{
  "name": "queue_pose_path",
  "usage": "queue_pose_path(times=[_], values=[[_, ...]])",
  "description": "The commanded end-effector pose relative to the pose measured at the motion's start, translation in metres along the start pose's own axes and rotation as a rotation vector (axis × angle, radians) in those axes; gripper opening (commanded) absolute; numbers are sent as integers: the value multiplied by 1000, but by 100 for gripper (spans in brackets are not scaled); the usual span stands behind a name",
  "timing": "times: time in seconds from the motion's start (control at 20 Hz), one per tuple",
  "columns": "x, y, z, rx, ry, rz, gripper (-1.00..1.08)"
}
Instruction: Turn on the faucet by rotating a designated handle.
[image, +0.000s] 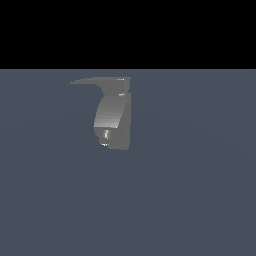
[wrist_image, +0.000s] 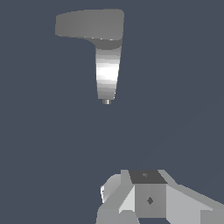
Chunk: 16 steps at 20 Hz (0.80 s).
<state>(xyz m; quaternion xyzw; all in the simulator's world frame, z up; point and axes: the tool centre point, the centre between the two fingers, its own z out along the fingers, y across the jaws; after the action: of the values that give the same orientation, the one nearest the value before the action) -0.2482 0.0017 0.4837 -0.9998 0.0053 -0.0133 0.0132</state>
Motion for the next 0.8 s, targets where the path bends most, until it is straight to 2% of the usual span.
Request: queue_pose_path(times=[0.0,0.35,0.75], values=[[0,0,0,0,0,0,-100],[2,-6,3,-1,0,24,-100],[9,-27,16,-2,0,112,-100]])
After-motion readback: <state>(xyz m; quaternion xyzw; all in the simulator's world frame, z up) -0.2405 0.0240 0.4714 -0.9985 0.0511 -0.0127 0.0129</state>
